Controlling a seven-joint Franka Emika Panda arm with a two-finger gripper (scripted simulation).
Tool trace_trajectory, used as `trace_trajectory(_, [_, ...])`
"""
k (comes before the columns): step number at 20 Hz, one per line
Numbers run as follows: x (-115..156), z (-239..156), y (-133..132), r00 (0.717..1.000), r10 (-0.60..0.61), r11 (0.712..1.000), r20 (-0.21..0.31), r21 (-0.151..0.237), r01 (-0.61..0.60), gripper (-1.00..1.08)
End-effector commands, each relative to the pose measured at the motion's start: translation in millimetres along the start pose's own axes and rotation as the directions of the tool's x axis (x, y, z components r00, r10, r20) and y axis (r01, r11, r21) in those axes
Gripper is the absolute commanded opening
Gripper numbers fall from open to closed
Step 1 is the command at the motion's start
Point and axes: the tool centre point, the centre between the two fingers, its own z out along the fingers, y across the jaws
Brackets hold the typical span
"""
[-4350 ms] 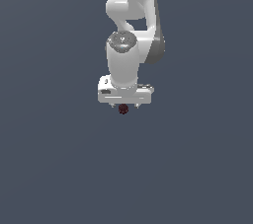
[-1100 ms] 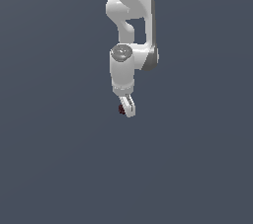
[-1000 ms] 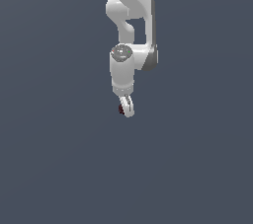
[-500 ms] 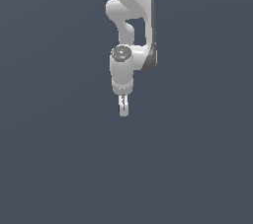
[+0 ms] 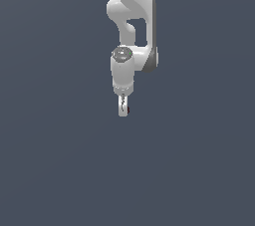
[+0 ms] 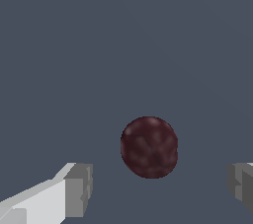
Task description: Pick up the object and move it to a goal position.
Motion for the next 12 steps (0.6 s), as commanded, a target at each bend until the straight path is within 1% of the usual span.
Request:
trace_trajectory(1, [0, 0, 0, 1.000, 0.000, 1.000, 0.000, 0.000, 0.000, 1.00])
trace_trajectory(6, [0, 10, 0, 1.000, 0.001, 1.000, 0.000, 0.000, -0.001, 1.00])
trace_trajectory(12, [0, 37, 1, 1.000, 0.005, 1.000, 0.000, 0.000, -0.005, 1.00])
